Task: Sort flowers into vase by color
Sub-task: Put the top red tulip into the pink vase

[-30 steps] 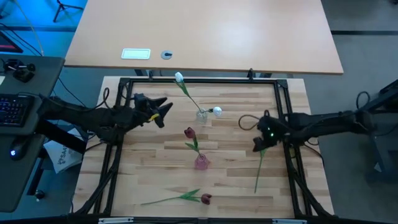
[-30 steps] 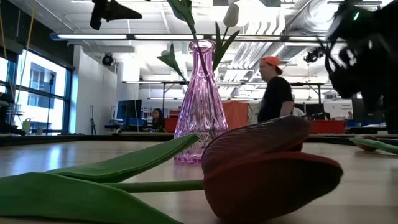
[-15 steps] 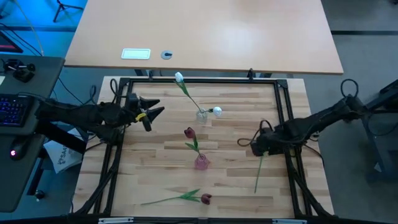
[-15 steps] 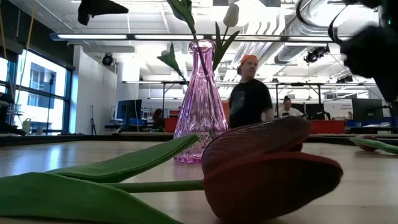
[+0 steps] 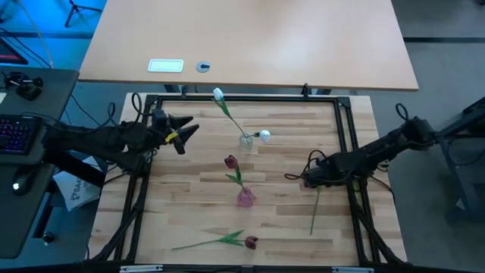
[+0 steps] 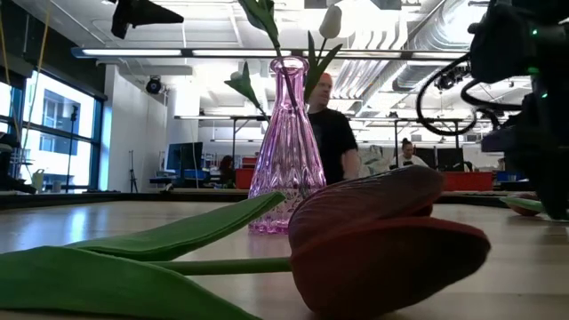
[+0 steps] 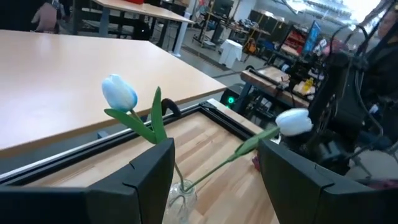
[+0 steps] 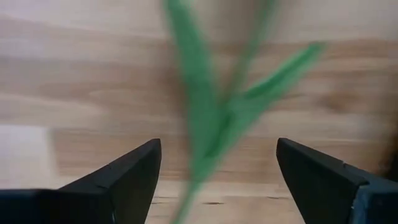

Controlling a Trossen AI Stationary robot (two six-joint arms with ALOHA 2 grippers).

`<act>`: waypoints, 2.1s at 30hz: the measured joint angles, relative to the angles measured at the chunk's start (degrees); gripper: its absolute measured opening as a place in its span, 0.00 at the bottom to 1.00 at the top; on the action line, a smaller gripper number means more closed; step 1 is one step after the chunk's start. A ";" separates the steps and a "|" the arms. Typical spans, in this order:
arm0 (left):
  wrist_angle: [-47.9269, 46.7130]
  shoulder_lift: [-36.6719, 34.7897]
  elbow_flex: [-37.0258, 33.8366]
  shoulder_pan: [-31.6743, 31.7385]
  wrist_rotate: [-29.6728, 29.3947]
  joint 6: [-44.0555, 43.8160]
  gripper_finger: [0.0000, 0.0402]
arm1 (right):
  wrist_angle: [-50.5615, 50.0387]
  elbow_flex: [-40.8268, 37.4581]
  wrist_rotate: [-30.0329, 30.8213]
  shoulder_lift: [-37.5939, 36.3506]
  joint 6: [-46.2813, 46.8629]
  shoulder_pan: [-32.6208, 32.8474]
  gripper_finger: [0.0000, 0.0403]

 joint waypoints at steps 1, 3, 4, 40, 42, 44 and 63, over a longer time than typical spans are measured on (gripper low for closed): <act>0.28 0.22 0.00 0.24 -0.04 -0.53 0.54 | 2.53 -0.66 -0.28 0.02 -0.23 -0.19 0.77; 0.25 0.66 0.00 0.61 -0.10 -1.84 0.54 | 6.02 -2.14 -0.55 -0.04 -0.17 -0.33 0.74; 0.21 0.95 0.00 0.74 -0.12 -2.55 0.54 | 6.75 -3.02 -0.63 -0.18 -0.04 -0.33 0.71; 9.11 2.88 0.02 0.95 -5.82 -4.45 0.54 | 55.69 18.72 16.67 -7.29 -87.17 7.30 0.01; 9.12 2.88 0.02 0.95 -5.82 -4.46 0.54 | 65.09 18.72 13.88 -4.10 -94.25 6.33 0.01; 9.33 2.88 0.02 0.95 -5.82 -4.45 0.54 | 73.01 18.72 11.27 -1.70 -99.60 4.90 0.01; 8.45 2.88 0.02 0.95 -5.84 -3.65 0.54 | 82.48 18.78 7.71 2.29 -101.73 -3.07 0.01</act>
